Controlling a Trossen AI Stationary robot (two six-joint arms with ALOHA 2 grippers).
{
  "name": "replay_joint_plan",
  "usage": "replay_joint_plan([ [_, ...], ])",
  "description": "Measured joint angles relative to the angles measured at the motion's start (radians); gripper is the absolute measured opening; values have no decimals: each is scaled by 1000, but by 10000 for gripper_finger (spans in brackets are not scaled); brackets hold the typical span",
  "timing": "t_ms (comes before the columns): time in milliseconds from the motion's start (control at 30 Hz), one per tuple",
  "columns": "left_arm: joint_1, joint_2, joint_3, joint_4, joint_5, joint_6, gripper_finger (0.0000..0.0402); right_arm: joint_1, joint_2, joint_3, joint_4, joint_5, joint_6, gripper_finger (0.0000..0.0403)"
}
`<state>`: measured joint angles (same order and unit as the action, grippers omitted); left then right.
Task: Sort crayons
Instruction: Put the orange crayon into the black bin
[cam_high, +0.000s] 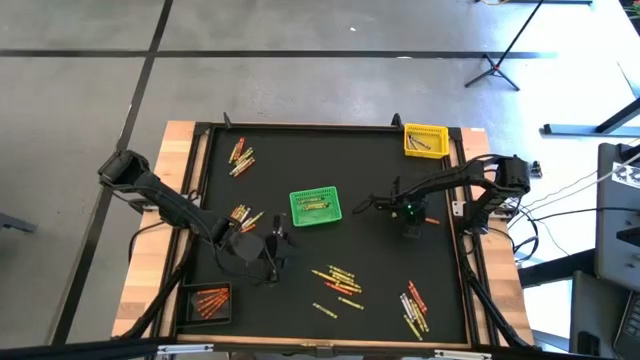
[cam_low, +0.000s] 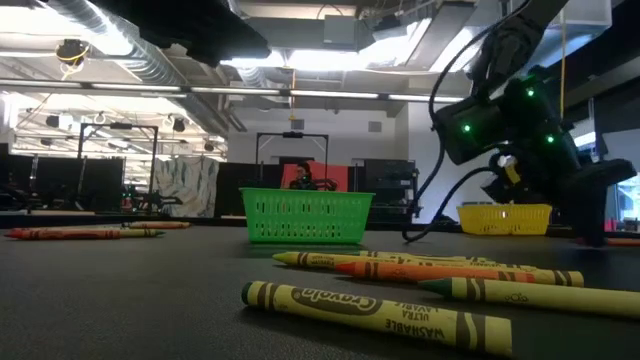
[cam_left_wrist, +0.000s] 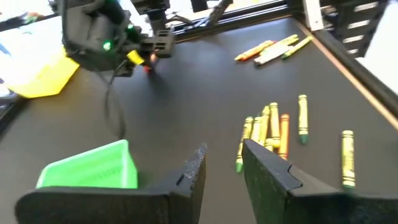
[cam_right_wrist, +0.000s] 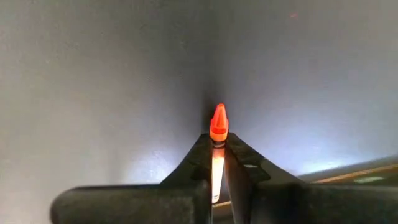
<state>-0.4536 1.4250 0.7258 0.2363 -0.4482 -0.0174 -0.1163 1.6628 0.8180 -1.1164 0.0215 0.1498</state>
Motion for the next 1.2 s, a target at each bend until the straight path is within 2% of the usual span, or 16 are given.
replay_joint_plan([
  [100, 5, 0, 0, -2, -4, -7, 97, 42, -9, 36, -9, 2, 1, 20],
  [267, 8, 10, 0, -10, -3, -47, 133, 129, -36, 107, -9, 9, 12, 21],
  [433, 22, 15, 0, -17, -9, -56, 157, 206, -84, 169, 77, 43, 26, 21],
  [667, 21, 15, 0, -19, -10, -52, 157, 298, -163, 177, 341, 82, -7, 21],
  [833, 21, 15, 0, -19, -11, -75, 157, 356, -179, 177, 616, 151, -54, 21],
  [1000, 22, 33, 0, -7, -12, -85, 157, 368, -139, 178, 941, 144, -124, 21],
  [1200, 21, 37, 0, -6, -22, -85, 157, 365, -64, 178, 1188, 144, -236, 21],
])
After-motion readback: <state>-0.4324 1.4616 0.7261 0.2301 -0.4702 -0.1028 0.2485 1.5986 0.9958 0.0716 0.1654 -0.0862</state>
